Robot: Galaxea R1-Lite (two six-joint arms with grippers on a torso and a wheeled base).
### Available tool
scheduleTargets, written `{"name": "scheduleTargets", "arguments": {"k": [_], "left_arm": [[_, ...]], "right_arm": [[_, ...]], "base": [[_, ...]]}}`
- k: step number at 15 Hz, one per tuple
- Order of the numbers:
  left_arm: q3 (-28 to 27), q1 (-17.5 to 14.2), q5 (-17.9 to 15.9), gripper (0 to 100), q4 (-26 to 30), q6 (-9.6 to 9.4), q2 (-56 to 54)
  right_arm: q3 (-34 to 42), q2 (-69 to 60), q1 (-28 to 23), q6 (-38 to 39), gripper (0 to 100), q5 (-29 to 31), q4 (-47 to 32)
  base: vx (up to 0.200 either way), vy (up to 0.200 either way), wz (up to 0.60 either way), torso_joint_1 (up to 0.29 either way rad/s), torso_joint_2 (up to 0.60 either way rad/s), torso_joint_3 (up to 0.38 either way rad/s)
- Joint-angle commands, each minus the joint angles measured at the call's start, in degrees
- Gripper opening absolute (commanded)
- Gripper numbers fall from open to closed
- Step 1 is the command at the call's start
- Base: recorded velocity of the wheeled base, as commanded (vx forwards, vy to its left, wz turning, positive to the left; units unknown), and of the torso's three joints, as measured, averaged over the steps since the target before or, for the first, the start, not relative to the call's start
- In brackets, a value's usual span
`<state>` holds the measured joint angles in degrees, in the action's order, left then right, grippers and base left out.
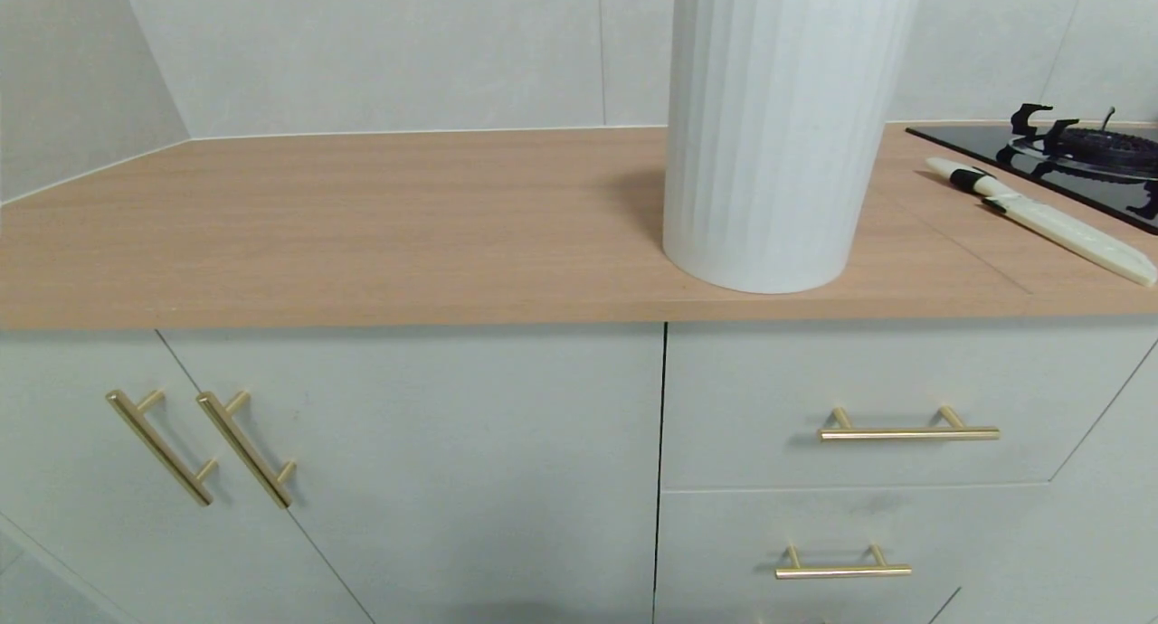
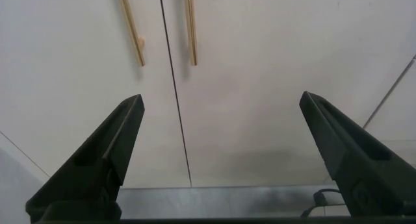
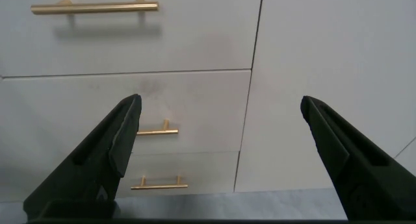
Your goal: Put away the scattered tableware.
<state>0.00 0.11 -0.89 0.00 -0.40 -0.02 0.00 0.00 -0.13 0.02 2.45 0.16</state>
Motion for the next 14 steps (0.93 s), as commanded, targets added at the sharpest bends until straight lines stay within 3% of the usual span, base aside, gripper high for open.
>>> {"name": "scheduleTargets", "arguments": {"k": [1,2,8,14], "left_arm": [[0.00,-0.02,0.01,100,0.00,-0.04,0.02],[0.00,-0.02,0.01,100,0.00,-0.04,0.02],[0.00,-0.02,0.01,100,0.00,-0.04,0.02],[0.00,-0.02,0.01,100,0.00,0.05,0.02]], "right_arm": [[0.00,0.09,0.05,-0.02,100,0.01,0.02],[0.00,0.09,0.05,-0.02,100,0.01,0.02],[0.00,0.09,-0.04,-0.02,100,-0.08,0.02],[0.00,0.00,0.05,-0.02,100,0.01,0.02]], "base": [[0.000,0.000,0.00,0.000,0.00,0.000],[0.000,0.000,0.00,0.000,0.00,0.000],[0.000,-0.200,0.00,0.001,0.00,0.003],[0.000,0.000,0.00,0.000,0.00,0.000]]}}
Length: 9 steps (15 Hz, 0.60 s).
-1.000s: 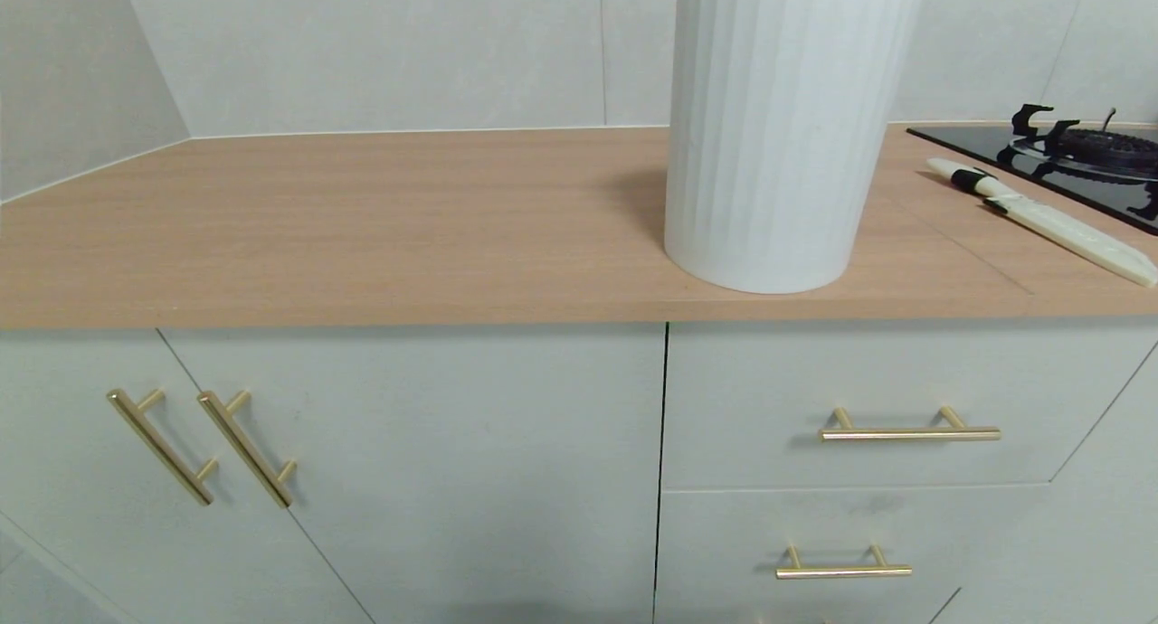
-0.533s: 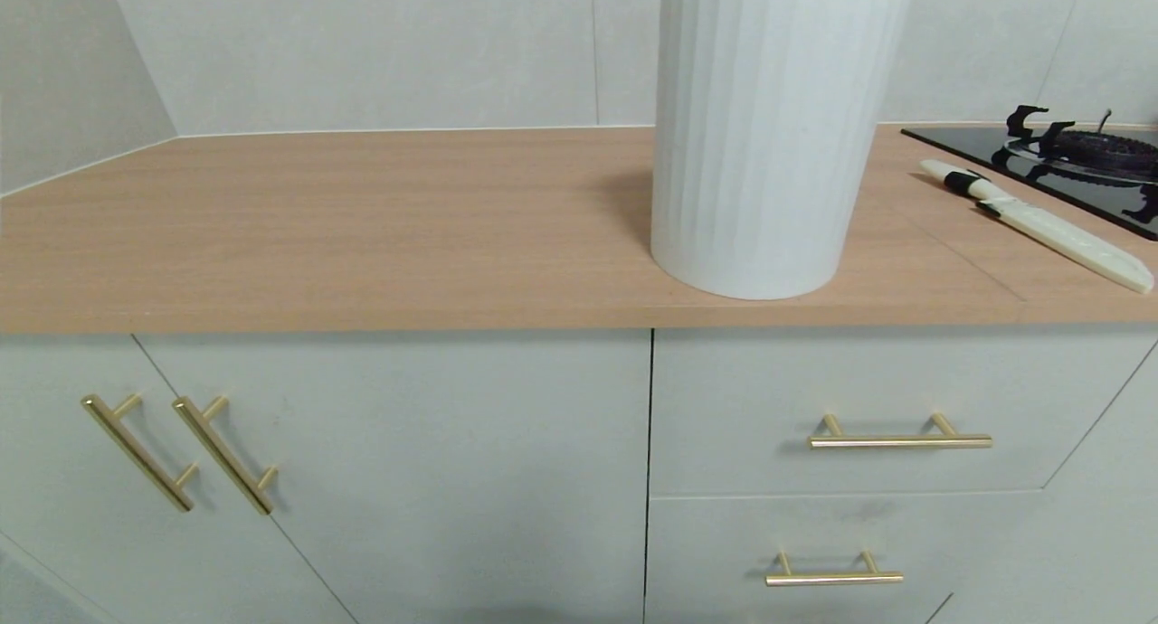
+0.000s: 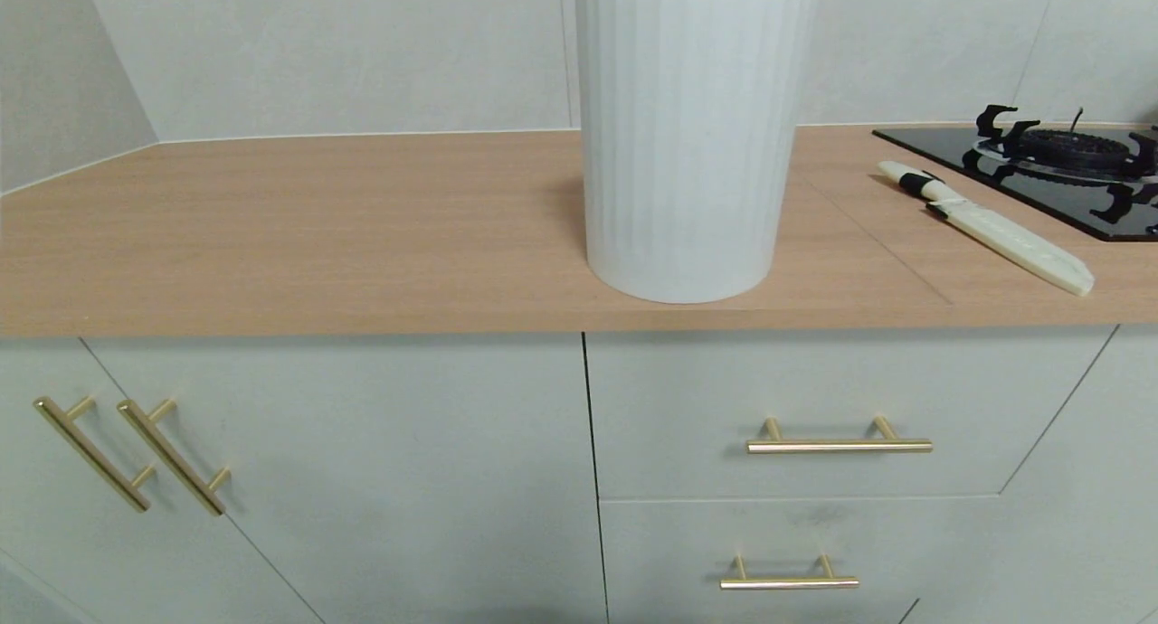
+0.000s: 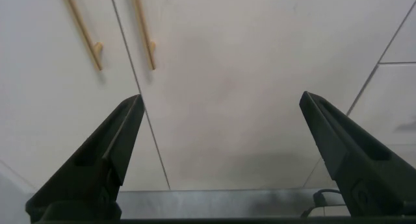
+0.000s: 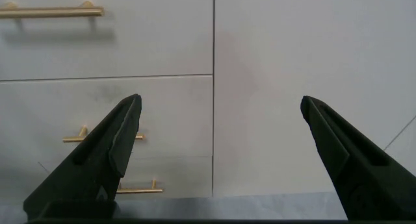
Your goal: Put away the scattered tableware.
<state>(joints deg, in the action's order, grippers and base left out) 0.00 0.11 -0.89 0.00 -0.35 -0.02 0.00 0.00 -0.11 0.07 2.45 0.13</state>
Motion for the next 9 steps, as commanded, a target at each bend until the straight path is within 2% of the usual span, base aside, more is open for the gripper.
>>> {"name": "scheduleTargets", "arguments": {"k": [1,4,9], "left_arm": [[0.00,-0.02,0.01,100,0.00,0.00,0.02],[0.00,-0.02,0.10,100,0.00,0.09,0.02],[0.00,-0.02,0.10,100,0.00,0.09,0.02]], "right_arm": [[0.00,0.09,0.02,0.01,100,0.01,0.04],[0.00,0.09,-0.07,0.01,100,0.01,0.04],[0.00,0.09,0.02,0.01,100,0.01,0.04]], "base": [[0.000,0.000,0.00,0.000,0.00,0.000],[0.200,0.000,0.00,-0.001,0.00,0.002],[0.000,0.000,0.00,0.000,0.00,0.000]]}}
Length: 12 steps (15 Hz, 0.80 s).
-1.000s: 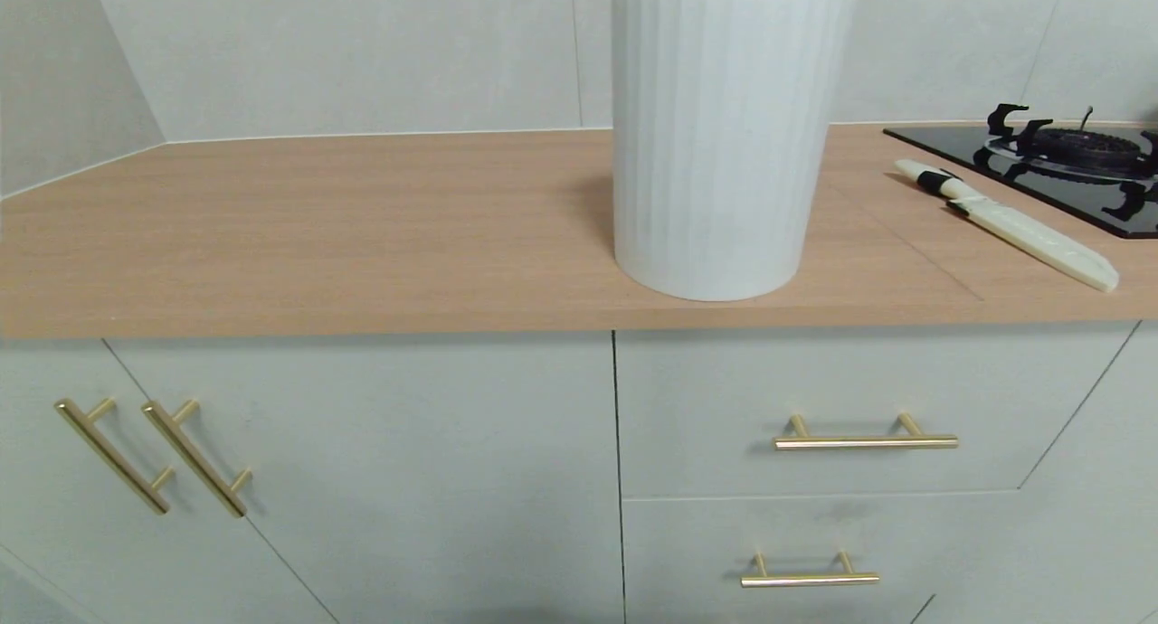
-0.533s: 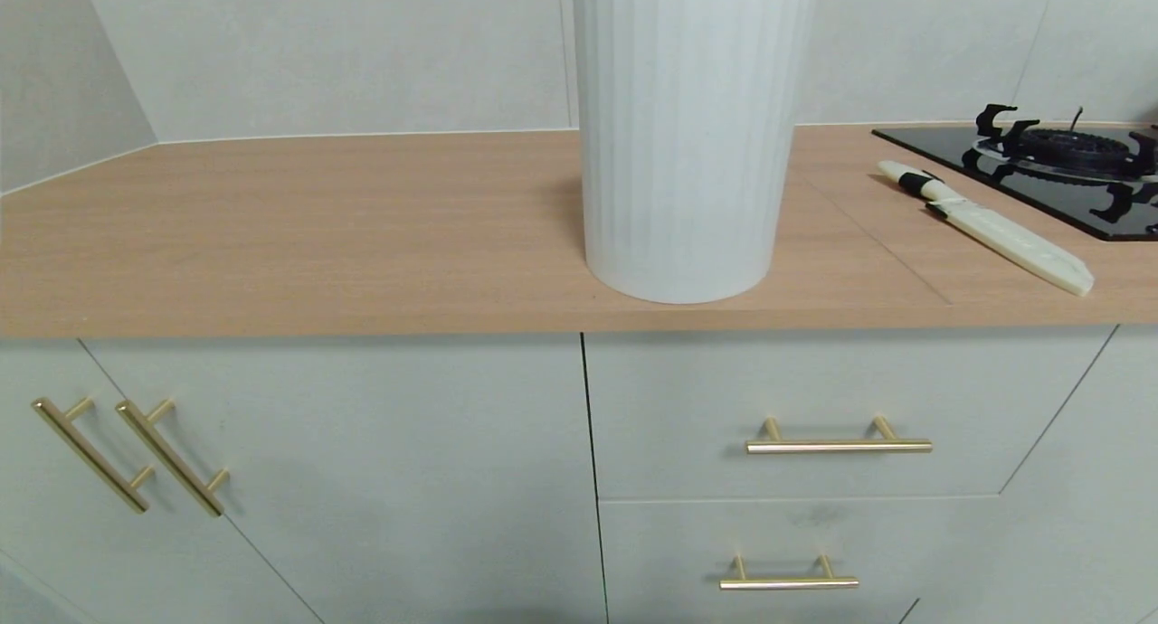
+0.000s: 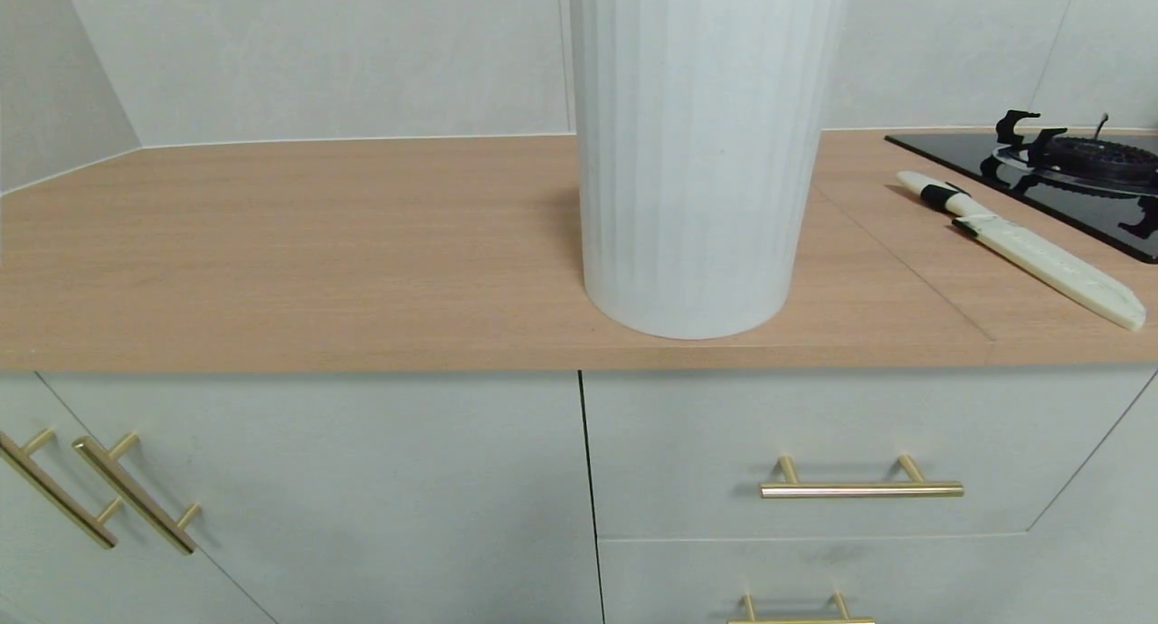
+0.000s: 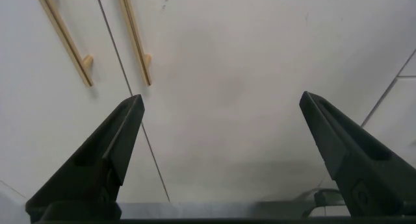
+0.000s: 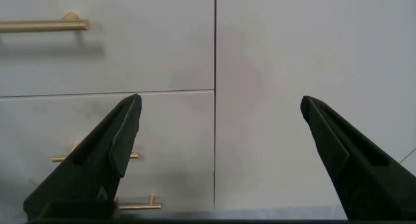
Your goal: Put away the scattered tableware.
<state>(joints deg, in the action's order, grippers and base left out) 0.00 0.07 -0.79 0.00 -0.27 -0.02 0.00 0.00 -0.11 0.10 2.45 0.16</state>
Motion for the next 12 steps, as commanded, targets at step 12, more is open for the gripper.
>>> {"name": "scheduleTargets", "arguments": {"k": [12], "left_arm": [[0.00,0.01,0.00,100,0.00,-0.08,0.02]], "right_arm": [[0.00,0.09,0.02,-0.01,100,0.01,0.02]], "base": [[0.000,0.000,0.00,0.035,-0.08,-0.076]]}}
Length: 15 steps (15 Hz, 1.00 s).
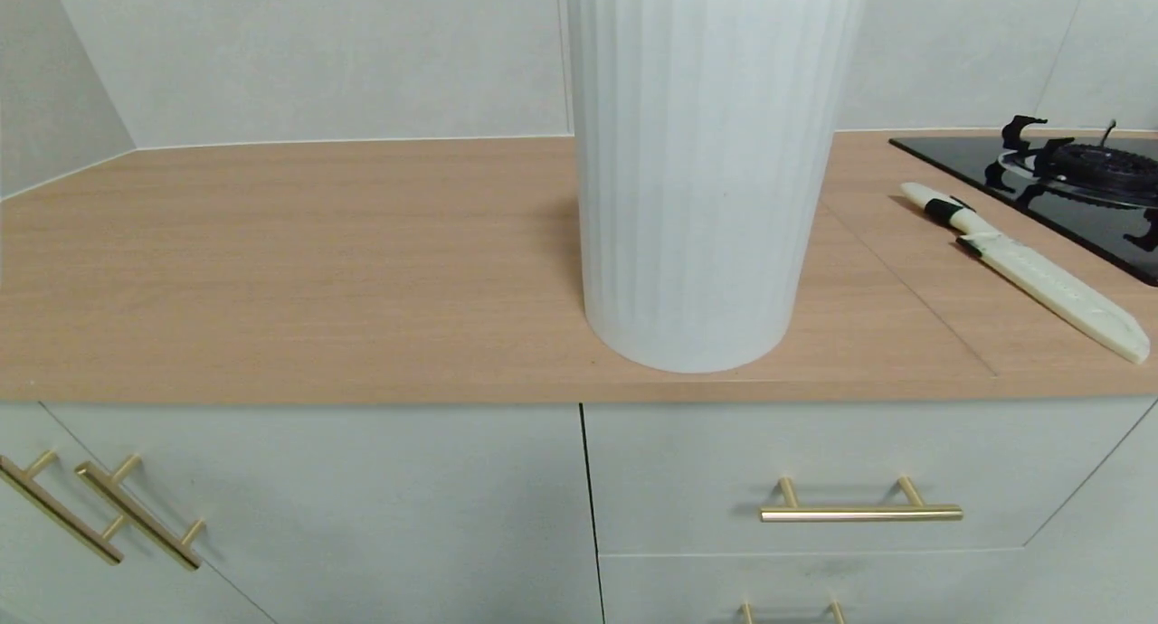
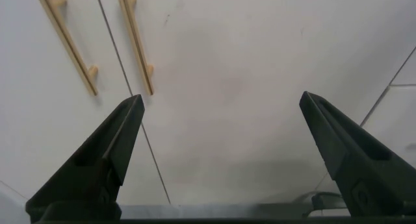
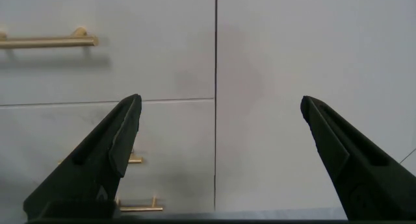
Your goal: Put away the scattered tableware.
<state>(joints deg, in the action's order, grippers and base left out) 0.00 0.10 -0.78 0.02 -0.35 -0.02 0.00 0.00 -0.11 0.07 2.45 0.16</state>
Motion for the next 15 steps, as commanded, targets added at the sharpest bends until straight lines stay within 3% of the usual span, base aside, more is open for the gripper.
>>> {"name": "scheduleTargets", "arguments": {"k": [1,4,15], "left_arm": [[0.00,-0.01,-0.01,100,-0.02,0.00,0.02],[0.00,-0.01,-0.01,100,-0.02,0.00,0.02],[0.00,-0.01,-0.01,100,-0.02,0.00,0.02]], "right_arm": [[0.00,0.09,0.02,0.01,100,-0.08,0.02],[0.00,0.00,-0.07,0.01,100,-0.08,0.02],[0.00,0.09,-0.07,0.01,100,-0.08,0.02]], "base": [[0.000,0.000,0.00,0.173,-0.48,-0.281],[0.000,0.000,0.00,0.066,-0.52,-0.269],[0.000,0.000,0.00,0.241,-0.49,-0.272]]}}
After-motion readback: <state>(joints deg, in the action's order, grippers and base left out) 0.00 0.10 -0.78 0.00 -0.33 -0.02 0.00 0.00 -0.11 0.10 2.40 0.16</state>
